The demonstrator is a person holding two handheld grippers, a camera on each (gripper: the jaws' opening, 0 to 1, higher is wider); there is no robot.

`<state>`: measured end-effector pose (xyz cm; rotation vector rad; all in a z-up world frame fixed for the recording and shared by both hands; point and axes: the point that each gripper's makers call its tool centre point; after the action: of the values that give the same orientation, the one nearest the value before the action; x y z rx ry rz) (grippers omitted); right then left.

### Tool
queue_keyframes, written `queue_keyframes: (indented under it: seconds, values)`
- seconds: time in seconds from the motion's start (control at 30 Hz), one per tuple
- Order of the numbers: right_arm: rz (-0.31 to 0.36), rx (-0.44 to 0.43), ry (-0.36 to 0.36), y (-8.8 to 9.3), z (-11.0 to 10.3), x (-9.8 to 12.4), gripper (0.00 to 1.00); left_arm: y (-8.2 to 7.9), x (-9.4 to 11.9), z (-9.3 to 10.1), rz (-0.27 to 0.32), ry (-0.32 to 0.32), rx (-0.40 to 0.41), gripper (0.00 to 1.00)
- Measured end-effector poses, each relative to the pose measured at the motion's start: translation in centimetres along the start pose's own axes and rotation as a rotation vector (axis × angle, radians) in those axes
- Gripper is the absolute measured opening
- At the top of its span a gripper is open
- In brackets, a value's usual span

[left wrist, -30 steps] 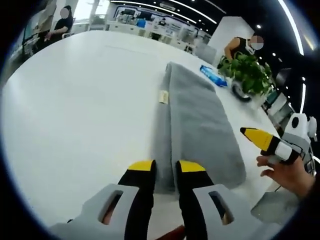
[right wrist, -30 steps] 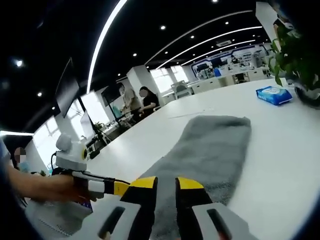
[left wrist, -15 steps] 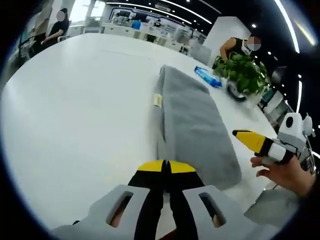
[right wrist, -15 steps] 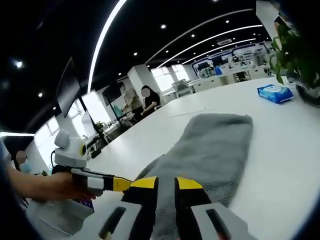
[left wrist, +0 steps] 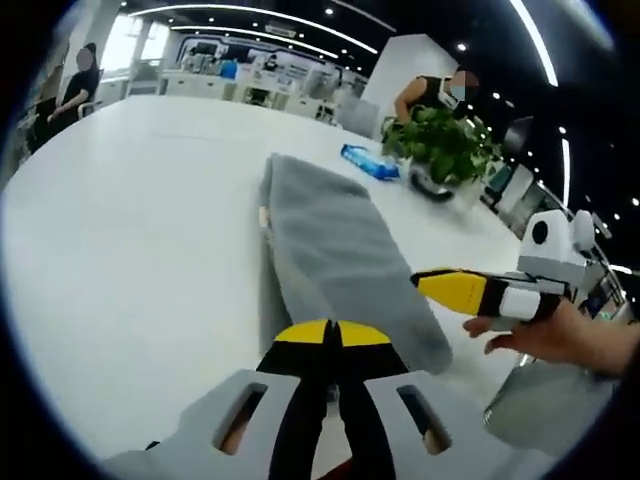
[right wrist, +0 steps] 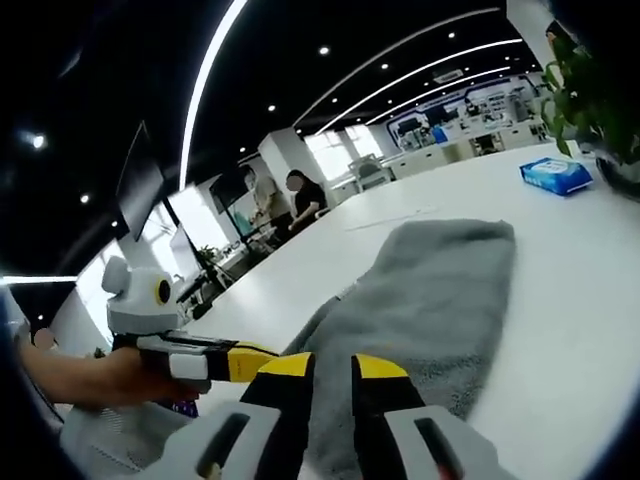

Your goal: Open the folded towel by lifting each exposed corner and separating the folded layers until the towel lies flat within the target outline without major curled edges

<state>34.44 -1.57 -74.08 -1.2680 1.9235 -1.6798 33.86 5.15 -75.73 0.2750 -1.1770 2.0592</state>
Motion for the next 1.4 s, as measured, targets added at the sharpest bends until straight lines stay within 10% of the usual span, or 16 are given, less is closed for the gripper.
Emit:
queue_keyframes:
  seconds: [0.83,1.4]
  values:
    - [-0.023,-0.064,-0.035,0.6,-0.8,-0.4,0.16,2.7,-0.7,6.6,-0.089,0.274,-0.205,0.0]
    - [-0.069,-0.067,-0.018,1.4,-0.3,-0.2,0.0,2.4,-1.1,5.1,-0.074,0.219,-0.205,0.03]
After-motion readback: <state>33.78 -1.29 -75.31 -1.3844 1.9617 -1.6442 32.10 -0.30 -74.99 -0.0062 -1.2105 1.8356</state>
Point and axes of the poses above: the point that each gripper's makers call its tool centre point, and the gripper's own axes: x roughly backward along the fingers, z roughly to its right, y roughly out of its underside, and after that the axes turned 14 degrees about x, right-handed
